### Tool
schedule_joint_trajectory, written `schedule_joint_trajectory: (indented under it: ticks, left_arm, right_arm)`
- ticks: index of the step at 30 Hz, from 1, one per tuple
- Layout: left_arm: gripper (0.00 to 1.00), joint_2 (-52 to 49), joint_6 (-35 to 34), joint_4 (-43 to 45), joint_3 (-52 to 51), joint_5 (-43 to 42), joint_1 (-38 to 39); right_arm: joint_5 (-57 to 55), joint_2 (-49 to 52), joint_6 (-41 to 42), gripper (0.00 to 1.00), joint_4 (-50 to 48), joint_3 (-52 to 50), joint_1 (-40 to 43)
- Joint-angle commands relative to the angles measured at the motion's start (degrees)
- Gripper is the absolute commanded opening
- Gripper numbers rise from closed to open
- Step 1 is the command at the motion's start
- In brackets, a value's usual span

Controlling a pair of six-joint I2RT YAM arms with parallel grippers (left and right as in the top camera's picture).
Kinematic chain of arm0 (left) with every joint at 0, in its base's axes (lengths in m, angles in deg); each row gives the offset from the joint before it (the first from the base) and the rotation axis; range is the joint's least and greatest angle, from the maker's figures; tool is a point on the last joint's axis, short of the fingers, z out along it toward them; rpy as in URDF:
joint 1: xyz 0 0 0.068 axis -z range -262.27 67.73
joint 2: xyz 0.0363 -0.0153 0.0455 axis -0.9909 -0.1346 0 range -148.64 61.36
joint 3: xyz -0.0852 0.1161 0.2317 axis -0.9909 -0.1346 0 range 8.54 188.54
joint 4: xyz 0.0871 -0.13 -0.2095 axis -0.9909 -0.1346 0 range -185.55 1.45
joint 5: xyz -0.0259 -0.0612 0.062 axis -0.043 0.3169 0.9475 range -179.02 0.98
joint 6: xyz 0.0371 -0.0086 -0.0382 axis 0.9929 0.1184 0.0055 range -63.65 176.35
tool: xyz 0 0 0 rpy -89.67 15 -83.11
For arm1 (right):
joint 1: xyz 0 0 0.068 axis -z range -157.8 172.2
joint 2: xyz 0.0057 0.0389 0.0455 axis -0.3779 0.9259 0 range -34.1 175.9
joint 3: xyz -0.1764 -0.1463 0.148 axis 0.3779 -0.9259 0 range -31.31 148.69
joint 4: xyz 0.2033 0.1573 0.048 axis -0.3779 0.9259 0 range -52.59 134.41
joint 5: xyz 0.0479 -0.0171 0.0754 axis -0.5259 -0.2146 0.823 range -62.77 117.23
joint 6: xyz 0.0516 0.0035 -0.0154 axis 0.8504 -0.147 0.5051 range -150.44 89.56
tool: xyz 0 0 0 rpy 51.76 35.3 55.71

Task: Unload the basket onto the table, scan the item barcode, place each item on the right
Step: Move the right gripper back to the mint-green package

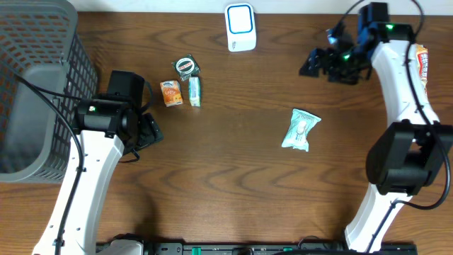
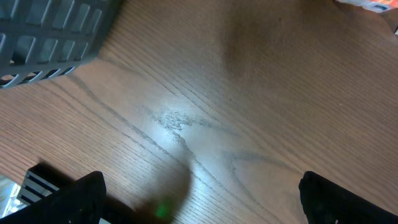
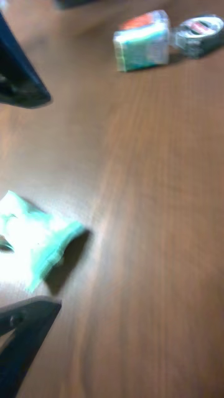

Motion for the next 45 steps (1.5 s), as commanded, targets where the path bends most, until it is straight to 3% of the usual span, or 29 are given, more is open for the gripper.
schedule_joint_trajectory:
  ticks: [1,9,18,31,33,35,41,45]
  left_arm:
    - [0.98,-0.07,-0.28,-0.17,-0.22,0.55,-0.2]
    - [0.98,-0.07,-0.28,-0.17,-0.22,0.55,-0.2]
    - [0.98,-0.07,-0.31,-0.17,-0.22,0.57,-0.2]
    - [0.98,-0.07,-0.31,-0.17,-0.22,0.55,-0.2]
    - [0.98,-0.07,-0.28,-0.17,-0.22,0.55,-0.2]
    - [0.98,-0.07,-0.31,-0.17,-0.22,0.55,-0.2]
    - [0.98,-0.07,-0.28,-0.17,-0.22,0.55,-0.2]
    - [0.98,-0.07,-0.31,-0.17,-0.22,0.55,-0.2]
  right_arm:
    - [1.31,-1.05,0.85,0.83,2.14,0.15,-3.32]
    - [-7.1,-1.05,2.19,0.8,6.71,0.09,-11.1]
    - [-25.83,-1.05,20.33,0.8,8.04,-0.02,-20.09]
    - [-48.22,-1.05,37.59,0.8,7.26,-8.02,-30.4]
    - [-49.03,-1.05,37.75,0.82,6.25,-9.7,-30.71]
    - [-48.92,-1.05,37.75,0.91,5.38,-11.08,-30.75]
    - [-48.68,-1.05,37.75,0.86,5.27,-11.89,-30.73]
    - [-48.81,-1.05,37.77,0.75,5.25,-12.28,-30.73]
